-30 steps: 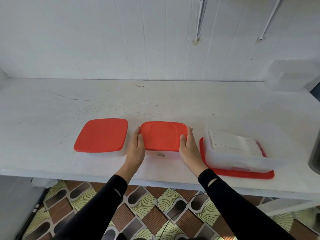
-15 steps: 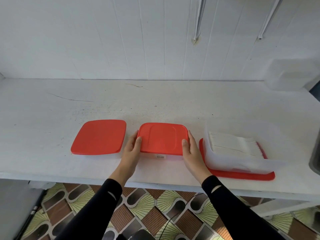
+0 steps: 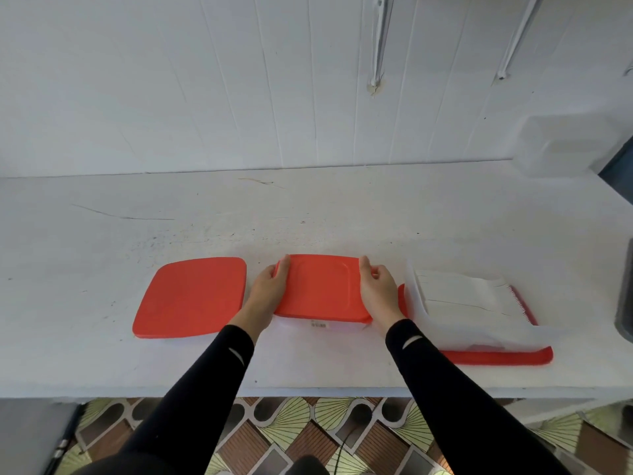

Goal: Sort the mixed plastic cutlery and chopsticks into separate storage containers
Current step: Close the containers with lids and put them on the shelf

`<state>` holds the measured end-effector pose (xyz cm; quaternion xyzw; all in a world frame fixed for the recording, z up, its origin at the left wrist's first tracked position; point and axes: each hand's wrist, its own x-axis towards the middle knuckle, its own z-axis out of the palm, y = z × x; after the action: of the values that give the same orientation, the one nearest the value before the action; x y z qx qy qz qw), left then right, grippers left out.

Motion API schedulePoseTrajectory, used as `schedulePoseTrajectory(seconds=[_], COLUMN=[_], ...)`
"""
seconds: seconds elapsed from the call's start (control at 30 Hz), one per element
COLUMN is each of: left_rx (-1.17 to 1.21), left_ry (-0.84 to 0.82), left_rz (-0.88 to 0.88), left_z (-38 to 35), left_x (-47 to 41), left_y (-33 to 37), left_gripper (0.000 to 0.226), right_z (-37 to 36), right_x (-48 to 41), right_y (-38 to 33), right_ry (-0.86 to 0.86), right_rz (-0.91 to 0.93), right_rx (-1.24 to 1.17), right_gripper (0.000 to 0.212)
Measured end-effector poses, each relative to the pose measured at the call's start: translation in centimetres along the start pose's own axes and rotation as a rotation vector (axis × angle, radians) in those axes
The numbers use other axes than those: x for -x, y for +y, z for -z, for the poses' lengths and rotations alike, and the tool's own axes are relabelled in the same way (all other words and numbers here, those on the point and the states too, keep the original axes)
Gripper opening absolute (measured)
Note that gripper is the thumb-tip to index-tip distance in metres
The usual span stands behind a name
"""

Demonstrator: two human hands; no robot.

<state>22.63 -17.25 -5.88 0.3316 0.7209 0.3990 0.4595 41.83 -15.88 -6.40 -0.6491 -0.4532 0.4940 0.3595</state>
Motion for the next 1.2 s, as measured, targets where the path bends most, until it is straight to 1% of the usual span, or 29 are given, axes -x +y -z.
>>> schedulePoseTrajectory(seconds=[0.13, 0.2, 0.3, 0.37, 0.4, 0.5, 0.53, 0.6, 0.67, 0.73, 0.77, 0.8, 0.87, 0.93, 1.0, 1.03, 1.07, 1.1, 1.17, 1.2], left_rx=[0.069, 0.08, 0.17, 0.142, 0.078, -0.147, -0.206, -0.301, -0.424, -0.547, -0.582, -0.606, -0.692, -0.876, -1.088, -1.182, -1.252, -1.275, -1.234, -1.234], left_ry=[0.012, 0.011, -0.002, 0.004, 0.015, 0.071, 0.078, 0.087, 0.153, 0.241, 0.251, 0.222, 0.053, -0.143, -0.286, -0.33, -0.375, -0.421, -0.497, -0.512], left_rz=[0.007, 0.015, 0.088, 0.073, 0.032, -0.117, -0.154, -0.255, -0.444, -0.664, -0.753, -0.808, -0.852, -0.887, -0.87, -0.839, -0.802, -0.747, -0.609, -0.587], left_z=[0.0, -0.1, 0.4, 0.5, 0.4, 0.2, 0.2, 0.3, 0.6, -0.2, -1.2, -2.3, -5.6, -8.9, -11.9, -13.1, -14.2, -15.4, -17.0, -17.2], left_x=[-0.5, -0.7, -1.3, -1.5, -1.4, -1.0, -1.0, -1.2, -1.5, -1.2, -0.9, -0.5, 0.3, 0.6, 0.5, 0.4, 0.5, 0.5, 0.6, 0.6], left_y=[-0.2, -0.4, 0.1, 0.3, 0.3, 0.3, 0.3, 0.3, 0.4, 1.0, 1.7, 2.5, 4.2, 5.9, 7.5, 8.0, 8.3, 8.6, 8.5, 8.6], left_gripper=[0.041, 0.039, 0.029, 0.027, 0.028, 0.035, 0.035, 0.032, 0.028, 0.024, 0.022, 0.021, 0.022, 0.024, 0.027, 0.027, 0.027, 0.027, 0.025, 0.026], right_z=[-0.2, -0.2, -0.5, -0.6, -0.6, -0.7, -0.8, -0.9, -0.6, 1.2, 2.7, 4.4, 9.1, 14.6, 20.3, 22.6, 24.6, 26.3, 28.1, 28.4], right_x=[-0.7, -0.9, -1.1, -1.1, -0.9, -0.7, -0.7, -0.5, 0.3, 1.5, 2.0, 2.4, 2.4, 1.5, 0.5, 0.3, 0.3, 0.3, 0.5, 0.6], right_y=[0.4, 0.4, 0.5, 0.5, 0.3, -0.7, -1.1, -2.0, -3.3, -4.6, -5.1, -5.6, -5.8, -5.1, -3.9, -3.3, -2.6, -2.1, -1.5, -1.2], right_ry=[0.018, 0.031, 0.051, 0.081, 0.103, 0.138, 0.112, 0.05, 0.036, 0.059, 0.086, 0.116, 0.205, 0.319, 0.415, 0.42, 0.399, 0.356, 0.235, 0.18], right_rz=[-0.008, -0.011, -0.032, -0.021, 0.01, 0.167, 0.219, 0.302, 0.391, 0.497, 0.548, 0.589, 0.616, 0.56, 0.391, 0.27, 0.149, 0.047, -0.076, -0.101], right_rx=[-0.04, -0.053, -0.127, -0.124, -0.08, 0.152, 0.236, 0.368, 0.371, 0.318, 0.297, 0.297, 0.361, 0.477, 0.618, 0.668, 0.686, 0.674, 0.57, 0.512], right_gripper=[0.042, 0.04, 0.039, 0.039, 0.038, 0.028, 0.027, 0.031, 0.035, 0.03, 0.028, 0.027, 0.026, 0.027, 0.035, 0.041, 0.046, 0.047, 0.039, 0.036])
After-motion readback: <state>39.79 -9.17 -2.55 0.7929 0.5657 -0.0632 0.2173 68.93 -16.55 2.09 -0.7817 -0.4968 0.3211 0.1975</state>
